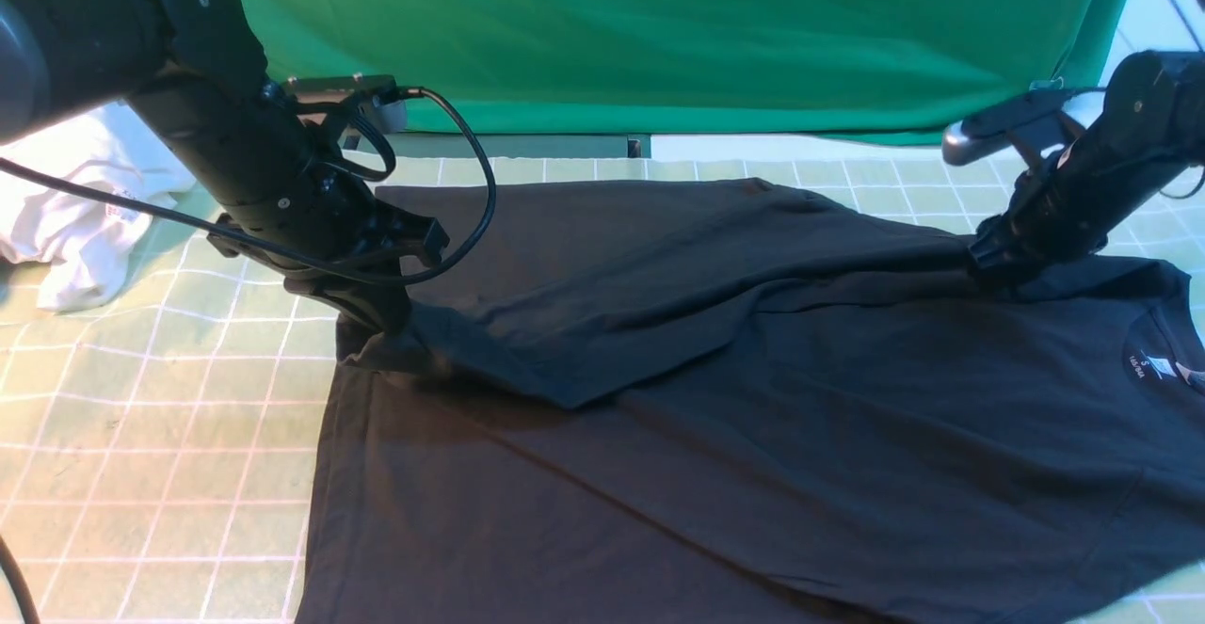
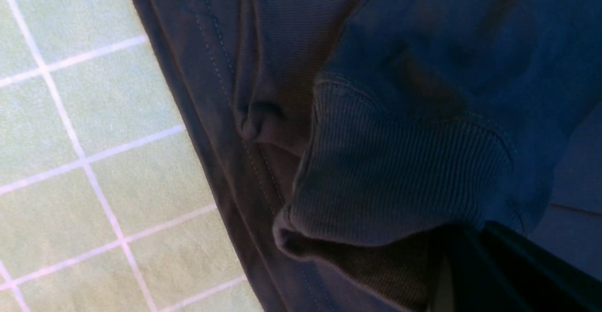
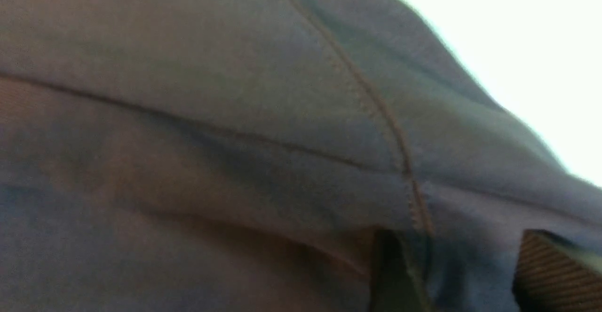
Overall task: Fold a long-sleeved shirt over a green coffee tablecloth.
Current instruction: 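Fold the left side of the dark shirt inward over its body with the left gripper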
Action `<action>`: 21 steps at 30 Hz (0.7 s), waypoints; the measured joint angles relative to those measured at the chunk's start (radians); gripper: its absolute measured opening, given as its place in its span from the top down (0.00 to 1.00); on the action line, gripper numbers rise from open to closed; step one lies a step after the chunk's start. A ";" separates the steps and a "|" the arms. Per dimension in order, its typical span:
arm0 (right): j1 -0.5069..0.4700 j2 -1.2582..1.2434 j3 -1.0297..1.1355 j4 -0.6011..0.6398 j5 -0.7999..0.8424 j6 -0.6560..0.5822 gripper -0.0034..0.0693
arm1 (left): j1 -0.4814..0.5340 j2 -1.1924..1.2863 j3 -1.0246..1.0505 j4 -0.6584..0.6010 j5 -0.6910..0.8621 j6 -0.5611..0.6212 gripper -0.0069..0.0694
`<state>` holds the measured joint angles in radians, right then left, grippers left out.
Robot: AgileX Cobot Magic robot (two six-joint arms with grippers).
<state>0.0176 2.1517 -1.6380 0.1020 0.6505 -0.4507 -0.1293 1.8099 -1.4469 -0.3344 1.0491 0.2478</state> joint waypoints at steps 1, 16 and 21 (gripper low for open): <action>0.000 0.007 0.000 0.000 -0.001 0.002 0.47 | 0.000 0.000 0.000 0.000 0.000 0.000 0.95; 0.000 -0.049 0.000 -0.003 -0.003 -0.065 0.91 | 0.000 0.000 0.000 -0.003 0.006 0.007 0.95; 0.000 -0.049 0.000 -0.017 0.006 -0.096 0.91 | 0.000 0.000 0.000 -0.003 0.073 0.024 0.95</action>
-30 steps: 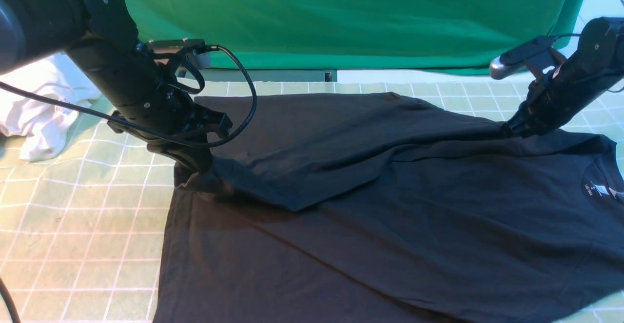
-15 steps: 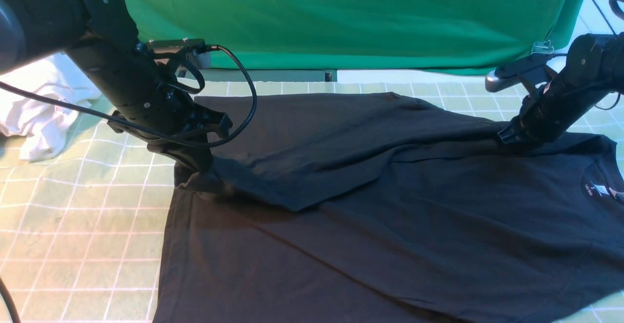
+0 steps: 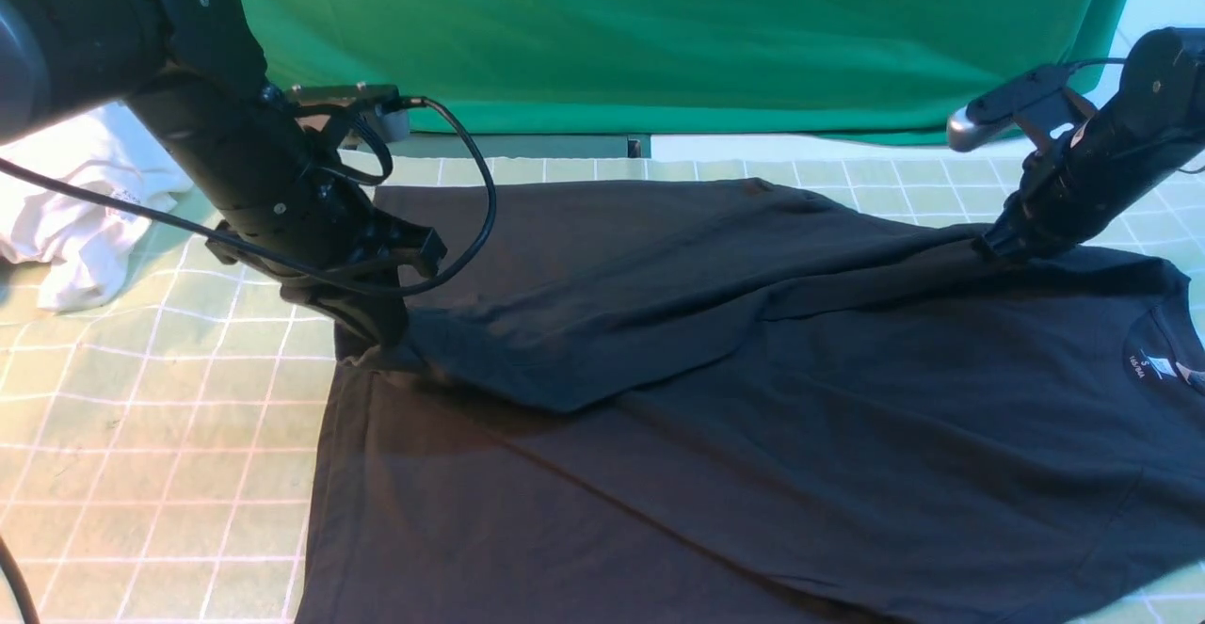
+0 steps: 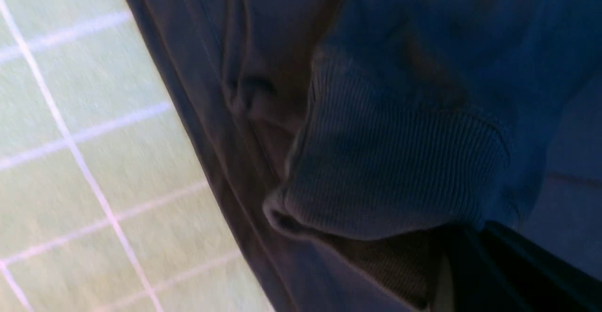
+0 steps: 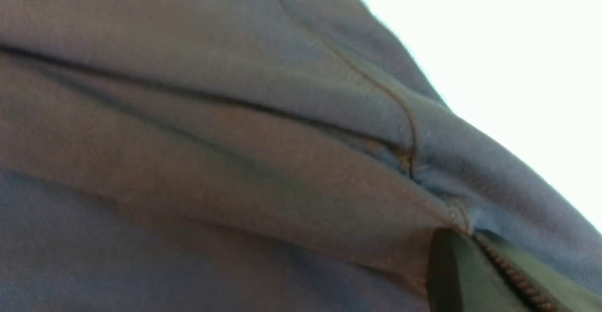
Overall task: Fold a long-sleeved shirt over a green coffee tablecloth.
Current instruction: 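Fold the left side of the dark shirt inward over its body with the left gripper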
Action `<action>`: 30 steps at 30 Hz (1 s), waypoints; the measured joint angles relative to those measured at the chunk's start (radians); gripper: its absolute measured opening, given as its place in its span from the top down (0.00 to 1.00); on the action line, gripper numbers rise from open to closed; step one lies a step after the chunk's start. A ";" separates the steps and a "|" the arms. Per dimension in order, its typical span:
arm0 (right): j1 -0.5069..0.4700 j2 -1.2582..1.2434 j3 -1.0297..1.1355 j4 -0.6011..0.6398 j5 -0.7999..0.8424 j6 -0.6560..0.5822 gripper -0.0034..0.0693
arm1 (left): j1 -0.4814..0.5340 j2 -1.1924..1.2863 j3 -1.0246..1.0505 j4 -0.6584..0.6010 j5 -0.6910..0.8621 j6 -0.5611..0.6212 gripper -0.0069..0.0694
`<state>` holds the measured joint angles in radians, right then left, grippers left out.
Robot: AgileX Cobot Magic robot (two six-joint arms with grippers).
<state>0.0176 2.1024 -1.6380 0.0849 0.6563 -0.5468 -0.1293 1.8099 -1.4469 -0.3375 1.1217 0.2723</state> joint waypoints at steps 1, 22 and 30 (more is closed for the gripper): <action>0.000 0.000 0.000 -0.004 0.000 -0.001 0.91 | 0.000 0.000 0.000 0.000 0.012 0.001 0.95; 0.000 0.000 0.000 -0.013 -0.051 -0.002 0.60 | 0.000 0.000 0.070 0.023 0.082 0.082 0.78; 0.000 -0.042 -0.012 -0.050 0.002 -0.001 0.38 | 0.000 -0.001 0.043 -0.007 0.024 0.045 0.48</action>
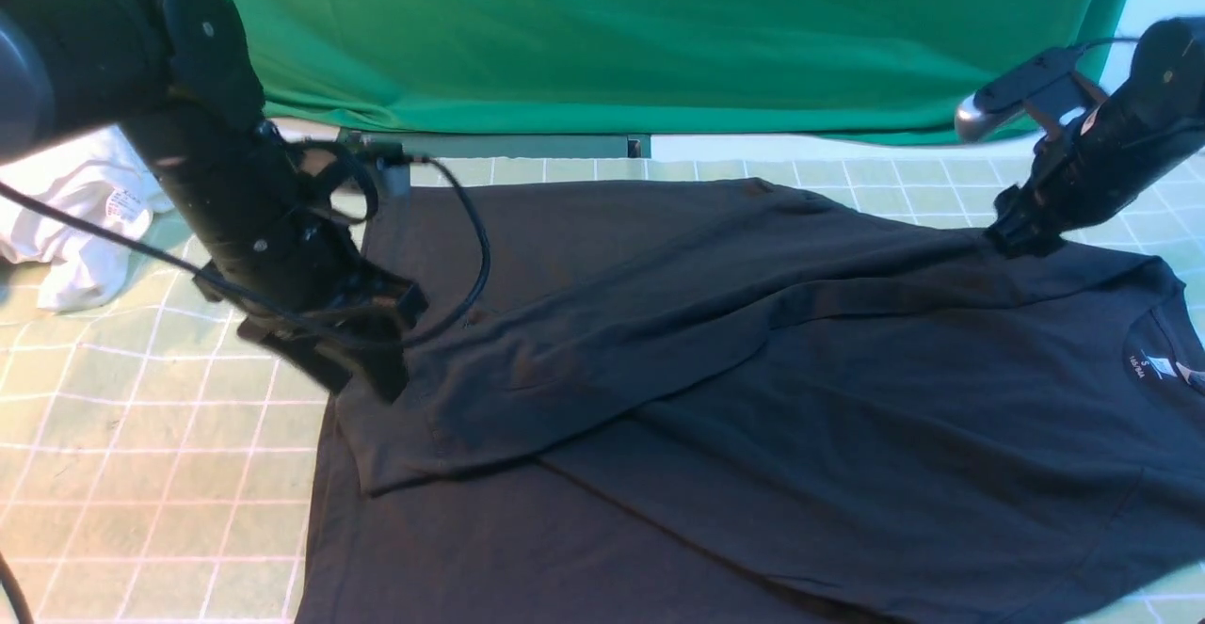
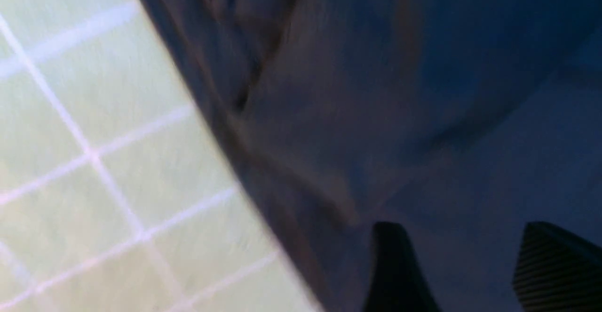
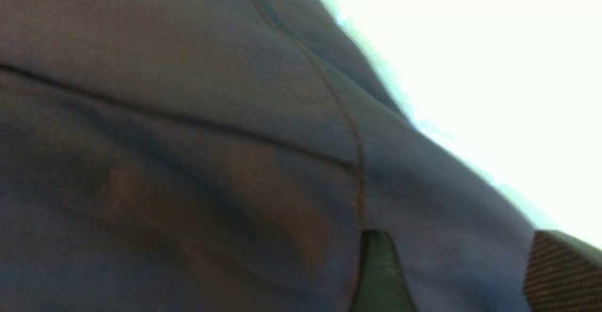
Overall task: Fold a long-sleeved shirt over a green coffee tablecloth.
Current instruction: 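Fold the left side of the dark shirt inward over its body with the left gripper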
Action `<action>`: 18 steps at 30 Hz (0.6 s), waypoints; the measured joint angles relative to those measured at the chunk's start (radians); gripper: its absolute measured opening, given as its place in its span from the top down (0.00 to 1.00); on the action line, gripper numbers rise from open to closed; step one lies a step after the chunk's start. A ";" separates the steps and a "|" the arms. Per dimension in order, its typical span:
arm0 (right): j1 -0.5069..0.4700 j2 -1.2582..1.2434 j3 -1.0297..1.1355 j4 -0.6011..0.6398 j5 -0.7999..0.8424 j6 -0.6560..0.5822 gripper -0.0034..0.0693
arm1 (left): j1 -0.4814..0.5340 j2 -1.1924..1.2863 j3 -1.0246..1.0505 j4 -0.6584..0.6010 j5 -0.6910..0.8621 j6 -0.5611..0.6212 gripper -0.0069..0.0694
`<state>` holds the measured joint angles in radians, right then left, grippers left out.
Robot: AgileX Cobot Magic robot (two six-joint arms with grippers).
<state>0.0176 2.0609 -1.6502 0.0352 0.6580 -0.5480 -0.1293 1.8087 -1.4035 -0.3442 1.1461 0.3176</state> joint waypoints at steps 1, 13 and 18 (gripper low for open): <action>0.000 -0.010 -0.010 -0.005 0.011 0.000 0.44 | -0.002 0.000 0.000 -0.025 -0.028 -0.004 0.47; -0.019 -0.039 -0.057 -0.010 0.116 0.033 0.93 | -0.176 0.058 0.003 0.025 -0.110 0.026 0.57; -0.054 -0.039 -0.057 -0.010 0.127 0.085 0.93 | -0.239 0.071 0.003 0.092 -0.165 0.084 0.49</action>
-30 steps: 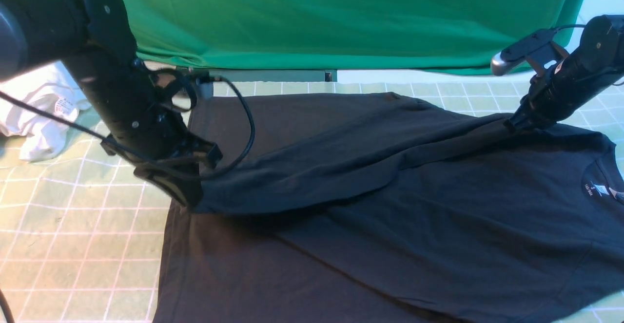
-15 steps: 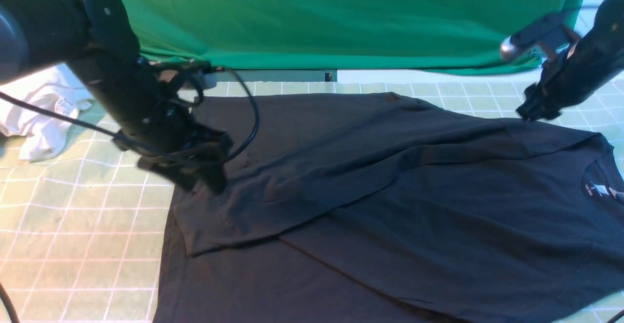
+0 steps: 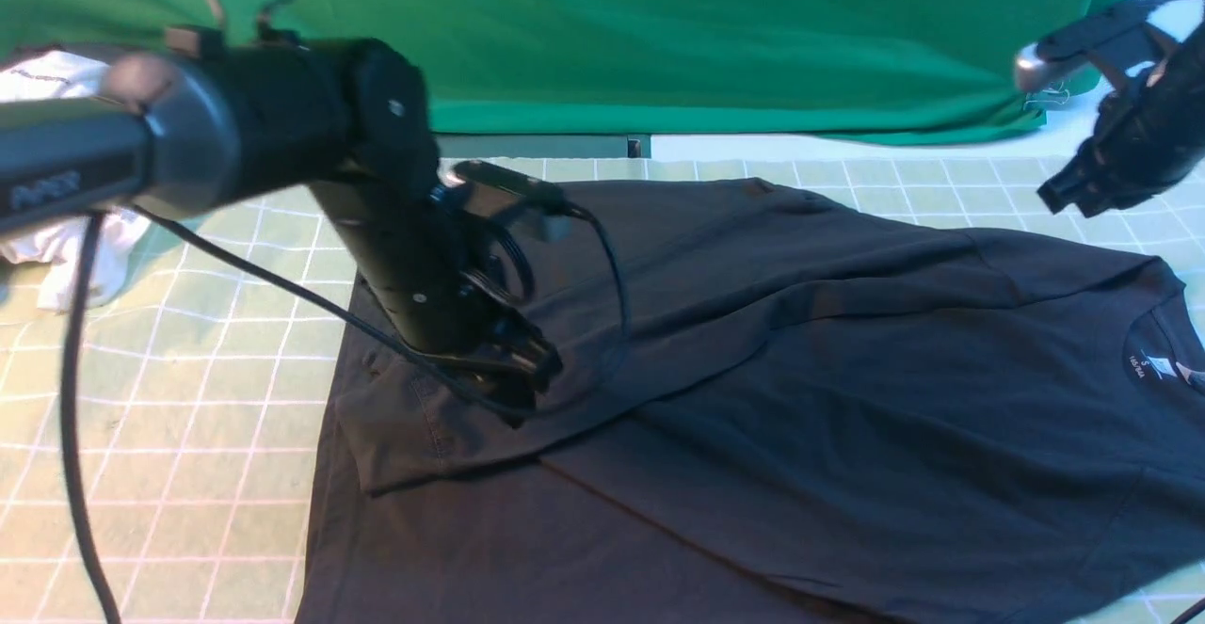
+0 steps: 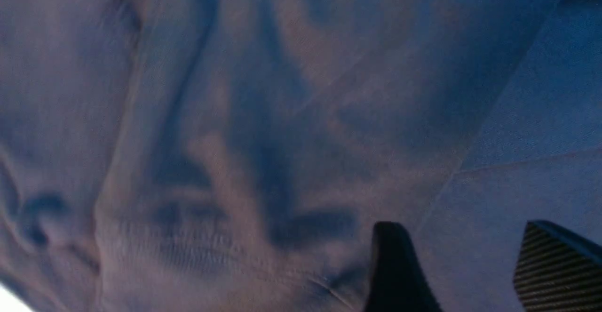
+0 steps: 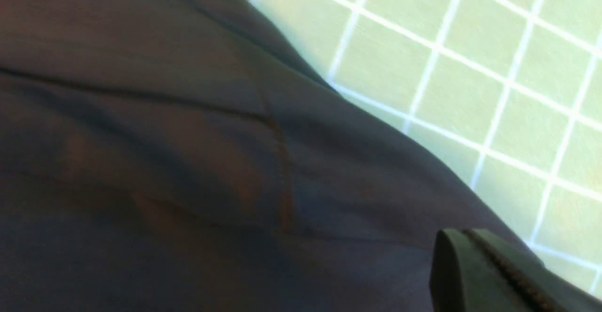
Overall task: Fold a long-sleeved shirt over a green coffee tablecloth.
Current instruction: 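Fold the left side of the dark shirt inward over its body with the left gripper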
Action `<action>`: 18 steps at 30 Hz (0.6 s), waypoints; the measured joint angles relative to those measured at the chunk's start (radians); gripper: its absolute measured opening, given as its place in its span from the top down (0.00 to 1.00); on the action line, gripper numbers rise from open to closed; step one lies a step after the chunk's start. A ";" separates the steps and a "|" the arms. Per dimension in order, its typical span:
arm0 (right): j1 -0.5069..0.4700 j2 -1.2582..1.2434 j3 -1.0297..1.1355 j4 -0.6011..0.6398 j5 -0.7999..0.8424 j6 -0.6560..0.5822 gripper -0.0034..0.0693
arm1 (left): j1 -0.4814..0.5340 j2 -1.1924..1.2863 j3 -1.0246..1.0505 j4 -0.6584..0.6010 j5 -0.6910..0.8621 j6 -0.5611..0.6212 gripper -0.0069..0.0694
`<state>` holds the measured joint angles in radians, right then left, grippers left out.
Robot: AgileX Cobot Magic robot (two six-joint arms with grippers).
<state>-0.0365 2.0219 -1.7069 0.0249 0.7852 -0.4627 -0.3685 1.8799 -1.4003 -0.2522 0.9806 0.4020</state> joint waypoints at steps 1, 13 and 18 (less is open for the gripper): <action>-0.005 0.000 0.000 -0.001 0.001 0.005 0.93 | -0.006 0.005 0.000 0.015 -0.001 0.002 0.47; -0.008 0.000 0.000 0.000 -0.033 0.041 0.89 | -0.010 0.103 0.000 0.050 0.026 0.041 0.50; -0.008 0.000 0.000 0.000 -0.038 0.046 0.88 | -0.026 0.103 0.000 0.060 0.031 0.050 0.52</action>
<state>-0.0445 2.0219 -1.7069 0.0253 0.7472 -0.4165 -0.3942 1.9824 -1.4003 -0.1924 1.0117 0.4521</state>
